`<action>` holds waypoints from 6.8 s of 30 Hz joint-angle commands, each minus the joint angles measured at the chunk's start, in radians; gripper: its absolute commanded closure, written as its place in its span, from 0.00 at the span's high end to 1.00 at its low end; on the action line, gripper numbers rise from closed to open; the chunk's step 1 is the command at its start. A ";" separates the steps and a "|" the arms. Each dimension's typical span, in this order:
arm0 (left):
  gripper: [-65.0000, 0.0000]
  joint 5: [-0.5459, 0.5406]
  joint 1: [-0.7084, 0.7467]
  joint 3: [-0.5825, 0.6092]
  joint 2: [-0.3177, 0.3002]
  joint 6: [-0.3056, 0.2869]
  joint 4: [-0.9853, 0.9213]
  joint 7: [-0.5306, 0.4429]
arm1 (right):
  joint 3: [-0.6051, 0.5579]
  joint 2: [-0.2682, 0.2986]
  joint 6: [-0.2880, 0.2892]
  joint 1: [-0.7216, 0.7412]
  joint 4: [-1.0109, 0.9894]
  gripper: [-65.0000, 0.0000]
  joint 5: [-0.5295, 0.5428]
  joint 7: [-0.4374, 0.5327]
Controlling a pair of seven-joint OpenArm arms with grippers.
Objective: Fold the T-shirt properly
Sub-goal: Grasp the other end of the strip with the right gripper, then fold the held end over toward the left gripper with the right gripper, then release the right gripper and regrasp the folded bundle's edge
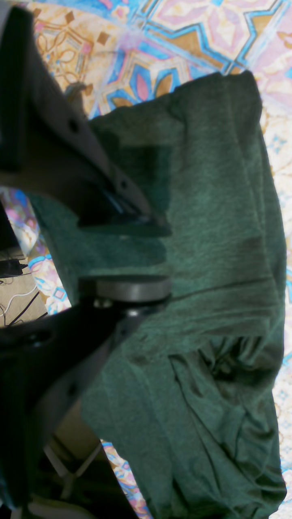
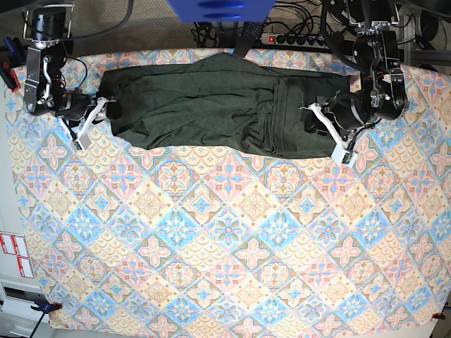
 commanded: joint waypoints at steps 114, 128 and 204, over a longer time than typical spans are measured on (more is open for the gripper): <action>0.22 -0.022 0.050 -0.250 -0.026 -0.008 0.020 -0.013 | -0.616 -0.299 0.028 0.304 0.367 0.10 -0.044 -0.082; 0.22 -0.022 0.048 -0.245 -0.021 -0.008 0.020 -0.013 | -0.829 -0.296 0.028 0.304 0.341 0.31 -0.285 -0.081; 0.22 -0.023 0.045 -0.242 -0.023 -0.010 0.019 -0.013 | -0.878 -0.300 0.127 0.308 0.363 0.08 -0.310 -0.081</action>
